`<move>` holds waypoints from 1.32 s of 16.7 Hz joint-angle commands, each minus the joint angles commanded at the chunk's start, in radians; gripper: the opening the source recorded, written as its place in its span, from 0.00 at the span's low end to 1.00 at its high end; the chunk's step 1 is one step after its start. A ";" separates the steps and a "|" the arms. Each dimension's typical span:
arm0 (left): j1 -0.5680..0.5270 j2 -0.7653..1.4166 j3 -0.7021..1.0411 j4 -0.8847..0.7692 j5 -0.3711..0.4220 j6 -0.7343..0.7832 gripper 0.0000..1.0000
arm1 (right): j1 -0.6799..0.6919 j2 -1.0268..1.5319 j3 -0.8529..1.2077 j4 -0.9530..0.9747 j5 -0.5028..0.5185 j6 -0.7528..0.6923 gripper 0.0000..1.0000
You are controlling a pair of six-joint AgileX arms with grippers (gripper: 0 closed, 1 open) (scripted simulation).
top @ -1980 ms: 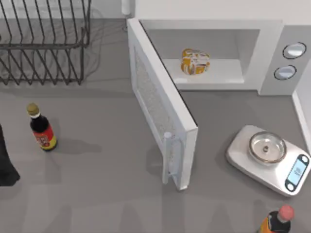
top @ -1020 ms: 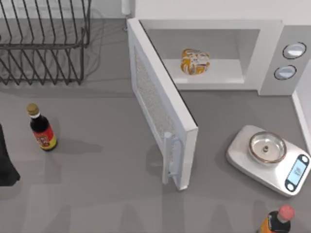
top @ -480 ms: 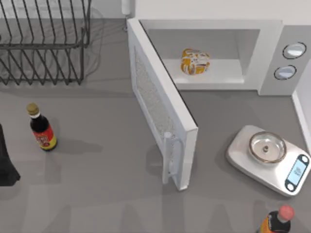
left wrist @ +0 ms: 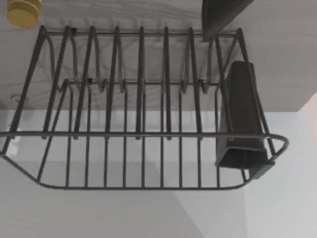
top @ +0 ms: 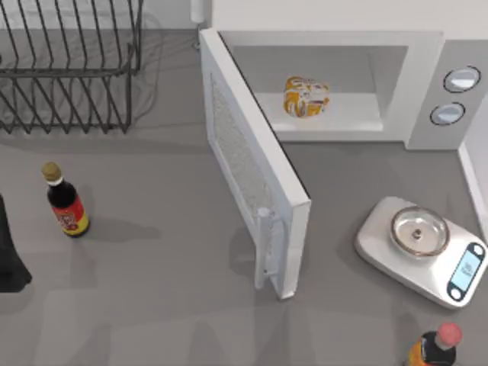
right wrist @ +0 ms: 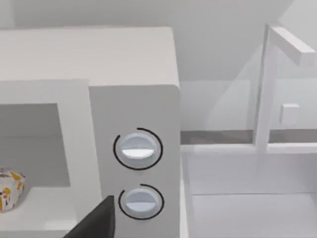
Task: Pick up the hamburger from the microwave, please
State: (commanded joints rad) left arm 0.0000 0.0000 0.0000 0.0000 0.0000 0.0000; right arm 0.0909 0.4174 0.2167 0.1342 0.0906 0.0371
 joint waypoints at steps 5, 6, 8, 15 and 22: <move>0.000 0.000 0.000 0.000 0.000 0.000 1.00 | 0.102 0.468 0.242 0.150 0.102 0.042 1.00; 0.000 0.000 0.000 0.000 0.000 0.000 1.00 | 0.125 0.572 0.296 0.184 0.124 0.051 1.00; 0.000 0.000 0.000 0.000 0.000 0.000 1.00 | 0.172 0.784 0.406 0.252 0.171 0.071 1.00; 0.000 0.000 0.000 0.000 0.000 0.000 1.00 | 0.332 1.509 0.780 0.485 0.329 0.137 1.00; 0.000 0.000 0.000 0.000 0.000 0.000 1.00 | 0.448 2.033 1.050 0.653 0.445 0.186 1.00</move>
State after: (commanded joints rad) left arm 0.0000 0.0000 0.0000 0.0000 0.0000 0.0000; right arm 0.5387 2.4505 1.2664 0.7877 0.5351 0.2226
